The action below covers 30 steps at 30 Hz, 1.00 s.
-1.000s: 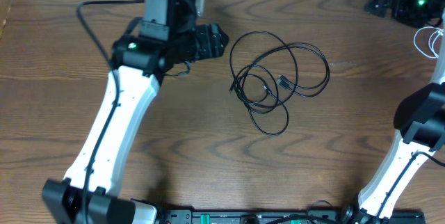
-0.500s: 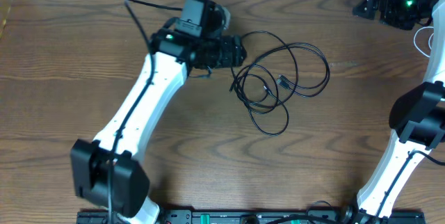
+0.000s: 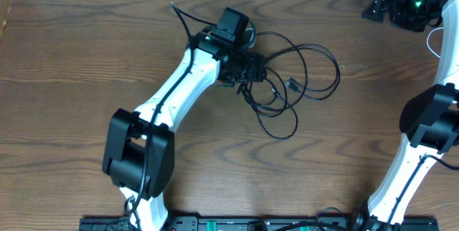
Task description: Untangle cables
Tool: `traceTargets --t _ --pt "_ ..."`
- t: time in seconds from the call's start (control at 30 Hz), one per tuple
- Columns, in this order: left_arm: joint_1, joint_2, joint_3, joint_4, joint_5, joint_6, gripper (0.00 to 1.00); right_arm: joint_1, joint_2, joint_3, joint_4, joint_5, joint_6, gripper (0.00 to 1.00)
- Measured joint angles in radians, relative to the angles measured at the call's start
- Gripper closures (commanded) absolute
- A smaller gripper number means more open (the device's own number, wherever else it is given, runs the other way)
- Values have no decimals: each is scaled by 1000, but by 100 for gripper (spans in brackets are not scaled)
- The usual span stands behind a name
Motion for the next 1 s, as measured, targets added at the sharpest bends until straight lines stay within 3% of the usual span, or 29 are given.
traceTargets --t 0.27,0.6,1.0 --pt "0 70 0 2 0 0 35 31 0 -18 0 30 0 1" --pt "0 103 0 5 -12 2 49 65 0 -29 0 51 0 1" --pt "0 184 0 190 -225 -70 51 67 0 -29 -12 53 0 1"
